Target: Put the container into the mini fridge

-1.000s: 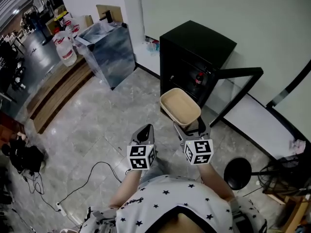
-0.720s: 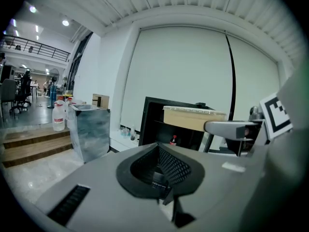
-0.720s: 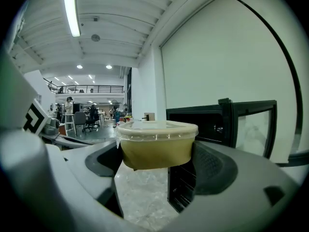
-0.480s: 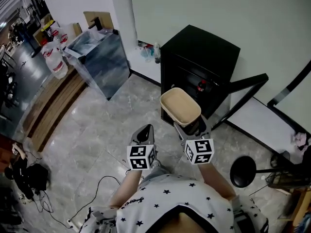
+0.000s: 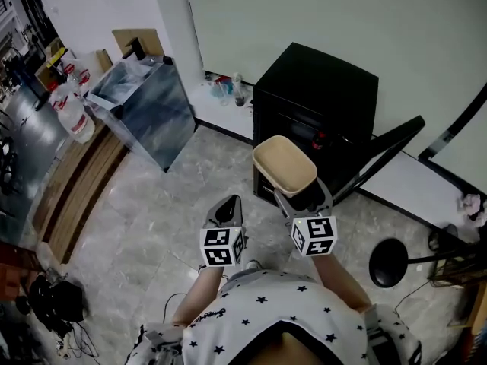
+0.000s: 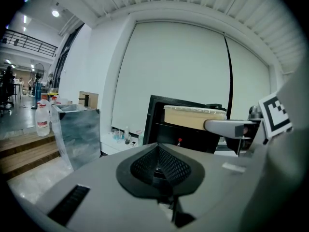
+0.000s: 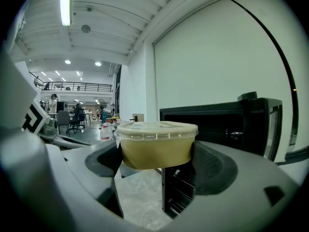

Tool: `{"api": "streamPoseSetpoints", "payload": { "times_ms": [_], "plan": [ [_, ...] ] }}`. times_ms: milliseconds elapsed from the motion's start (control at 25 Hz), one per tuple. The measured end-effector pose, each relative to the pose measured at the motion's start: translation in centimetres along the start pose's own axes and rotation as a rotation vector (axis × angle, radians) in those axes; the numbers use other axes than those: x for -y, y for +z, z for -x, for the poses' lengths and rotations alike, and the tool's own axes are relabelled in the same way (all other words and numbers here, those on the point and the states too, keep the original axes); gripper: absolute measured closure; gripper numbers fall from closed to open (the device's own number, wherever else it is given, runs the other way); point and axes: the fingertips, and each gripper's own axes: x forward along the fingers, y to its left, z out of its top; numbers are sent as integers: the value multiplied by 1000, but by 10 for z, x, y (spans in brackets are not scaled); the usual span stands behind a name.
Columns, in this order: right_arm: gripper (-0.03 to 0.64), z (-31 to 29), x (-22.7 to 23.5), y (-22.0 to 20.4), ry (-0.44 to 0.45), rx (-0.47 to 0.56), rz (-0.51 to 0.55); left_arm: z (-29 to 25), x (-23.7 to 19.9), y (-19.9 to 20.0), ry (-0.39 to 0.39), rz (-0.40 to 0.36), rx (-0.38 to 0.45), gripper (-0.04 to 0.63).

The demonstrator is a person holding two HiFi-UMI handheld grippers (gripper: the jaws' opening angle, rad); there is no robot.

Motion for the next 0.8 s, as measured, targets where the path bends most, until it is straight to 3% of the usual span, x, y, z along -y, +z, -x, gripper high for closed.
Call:
{"api": "streamPoseSetpoints", "payload": {
  "times_ms": [480, 800],
  "plan": [
    [169, -42, 17, -3, -138, -1, -7, -39, -33, 6, -95, -23, -29, 583],
    [169, -60, 48, -11, -207, -16, 0, -57, -33, 2, -106, -3, -40, 583]
  ]
}}
